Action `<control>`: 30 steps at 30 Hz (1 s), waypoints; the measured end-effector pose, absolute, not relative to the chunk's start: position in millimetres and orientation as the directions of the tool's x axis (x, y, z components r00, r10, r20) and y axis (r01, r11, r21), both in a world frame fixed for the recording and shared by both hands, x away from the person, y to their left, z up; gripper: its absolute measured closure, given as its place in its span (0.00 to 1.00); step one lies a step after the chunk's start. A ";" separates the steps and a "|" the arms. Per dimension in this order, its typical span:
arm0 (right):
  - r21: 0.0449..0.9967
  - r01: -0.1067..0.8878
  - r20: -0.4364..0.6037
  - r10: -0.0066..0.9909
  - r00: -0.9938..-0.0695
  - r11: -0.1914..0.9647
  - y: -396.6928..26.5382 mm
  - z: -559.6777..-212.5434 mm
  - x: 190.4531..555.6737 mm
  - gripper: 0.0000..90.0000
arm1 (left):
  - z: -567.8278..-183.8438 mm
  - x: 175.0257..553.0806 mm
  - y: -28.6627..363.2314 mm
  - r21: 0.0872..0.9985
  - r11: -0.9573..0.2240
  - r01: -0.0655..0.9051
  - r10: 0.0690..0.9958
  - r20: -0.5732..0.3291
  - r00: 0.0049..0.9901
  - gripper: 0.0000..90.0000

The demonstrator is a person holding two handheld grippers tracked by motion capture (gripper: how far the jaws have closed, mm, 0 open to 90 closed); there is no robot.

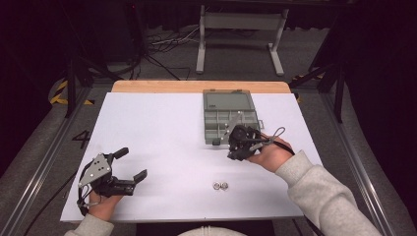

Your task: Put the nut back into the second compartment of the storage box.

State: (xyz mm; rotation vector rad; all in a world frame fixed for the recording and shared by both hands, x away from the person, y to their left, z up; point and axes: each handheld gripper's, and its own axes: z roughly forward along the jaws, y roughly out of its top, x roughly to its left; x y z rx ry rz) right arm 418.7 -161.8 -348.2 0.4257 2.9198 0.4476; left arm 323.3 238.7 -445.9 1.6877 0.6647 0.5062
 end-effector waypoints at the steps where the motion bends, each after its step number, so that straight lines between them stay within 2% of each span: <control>1: 0.320 0.264 -0.111 0.313 -0.943 0.910 -161.3 -346.8 423.4 0.78 | -446.2 323.8 238.7 0.976 -0.146 0.161 0.670 -0.022 0.742 0.01; 20: 0.360 0.345 -0.160 0.421 -0.893 0.867 -146.4 -326.8 501.6 0.78 | -447.4 326.3 239.0 0.972 -0.151 0.178 0.666 -0.033 0.745 0.01; 30: 0.378 0.379 -0.176 0.468 -0.866 0.844 -142.2 -329.7 536.0 0.78 | -448.2 326.8 240.4 0.973 -0.143 0.182 0.671 -0.039 0.740 0.01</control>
